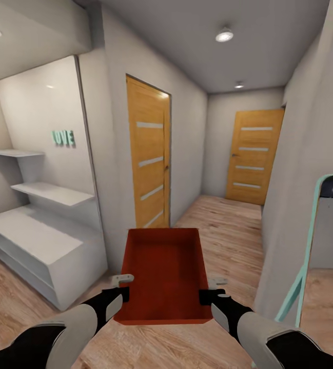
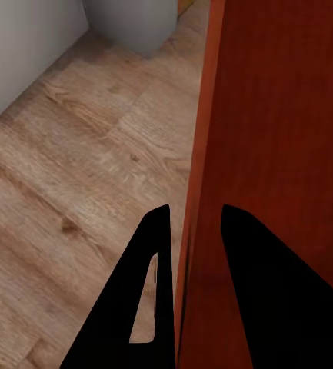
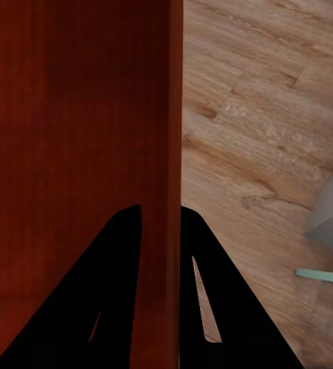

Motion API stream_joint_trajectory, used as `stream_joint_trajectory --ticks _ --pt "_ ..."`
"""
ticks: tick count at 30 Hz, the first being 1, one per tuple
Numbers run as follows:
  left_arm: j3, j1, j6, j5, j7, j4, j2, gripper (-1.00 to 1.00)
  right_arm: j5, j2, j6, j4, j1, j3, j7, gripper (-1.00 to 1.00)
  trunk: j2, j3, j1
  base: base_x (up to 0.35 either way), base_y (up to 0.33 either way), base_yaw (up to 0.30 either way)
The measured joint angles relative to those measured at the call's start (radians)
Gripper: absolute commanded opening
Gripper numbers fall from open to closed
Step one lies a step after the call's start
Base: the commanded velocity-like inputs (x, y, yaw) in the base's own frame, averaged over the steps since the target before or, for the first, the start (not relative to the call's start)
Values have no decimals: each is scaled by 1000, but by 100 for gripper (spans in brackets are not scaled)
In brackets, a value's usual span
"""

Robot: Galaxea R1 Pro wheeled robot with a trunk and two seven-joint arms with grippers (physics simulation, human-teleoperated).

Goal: Move the two storage containers from the living room to the garage. In the garage, place one container on the floor and stack the other container on top of it (either order is fine).

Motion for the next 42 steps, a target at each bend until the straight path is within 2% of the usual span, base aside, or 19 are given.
stream_joint_trajectory --ticks 6,36,42 --pt "0 0 0 0 0 0 0 -100 0 0 0 0 0 0 0 -100 0 0 0 185 0 -60" --pt "0 0 -1 0 -2 0 2 -100 1 2 -1 0 0 0 -2 -100 0 0 -1 319 0 -1" --pt "0 0 0 0 -5 0 4 -100 2 4 0 0 0 -1 -5 -100 0 0 -1 321 0 -148"
